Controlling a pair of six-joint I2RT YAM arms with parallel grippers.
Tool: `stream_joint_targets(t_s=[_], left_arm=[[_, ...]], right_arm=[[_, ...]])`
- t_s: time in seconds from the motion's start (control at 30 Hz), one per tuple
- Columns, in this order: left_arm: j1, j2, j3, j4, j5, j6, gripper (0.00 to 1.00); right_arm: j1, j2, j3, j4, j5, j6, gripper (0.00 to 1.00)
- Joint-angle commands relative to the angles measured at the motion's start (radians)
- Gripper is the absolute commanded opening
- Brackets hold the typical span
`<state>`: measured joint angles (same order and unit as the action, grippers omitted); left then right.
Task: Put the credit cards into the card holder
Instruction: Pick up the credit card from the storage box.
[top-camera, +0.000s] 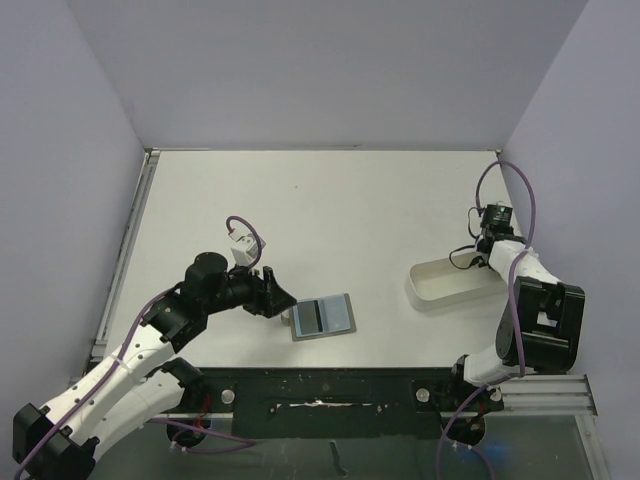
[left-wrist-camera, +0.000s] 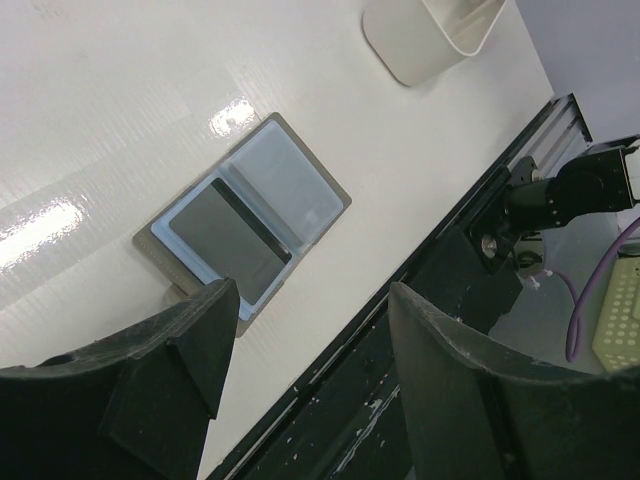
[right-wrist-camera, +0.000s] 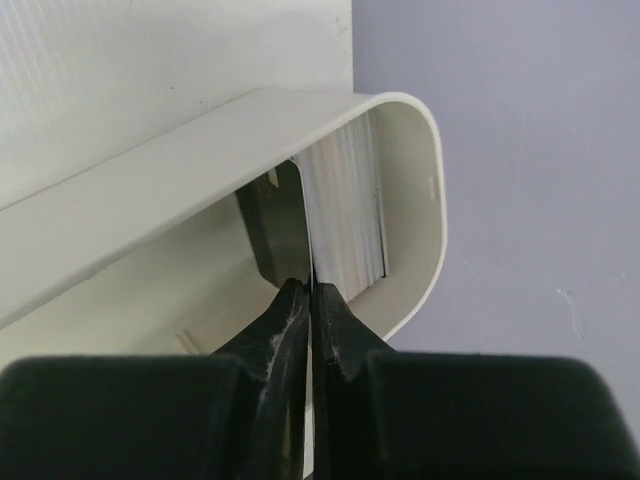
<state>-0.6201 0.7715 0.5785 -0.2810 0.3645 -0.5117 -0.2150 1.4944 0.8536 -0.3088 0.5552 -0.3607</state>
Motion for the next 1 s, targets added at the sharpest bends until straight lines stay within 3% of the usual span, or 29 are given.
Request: stream_joint_targets(t_s=[0.0,0.57,0.97], left_arm=[[0.000,-0.019,0.006,0.052,0.000,0.004,0.60],[0.000,-0.011,0.005,0.054,0.002,0.006,0.61],[0.001,-0.006,0.011,0.040,-0.008,0.017,0.61]], right_arm=[[-0.003,-0.040,0.058,-0.012,0.017,0.001,0.00],[0.016,-0.121,0.187,-0.276,-0.180,0.144,0.00],[0.050,-0.180,0.315,-0.428,-0.159,0.341,0.00]])
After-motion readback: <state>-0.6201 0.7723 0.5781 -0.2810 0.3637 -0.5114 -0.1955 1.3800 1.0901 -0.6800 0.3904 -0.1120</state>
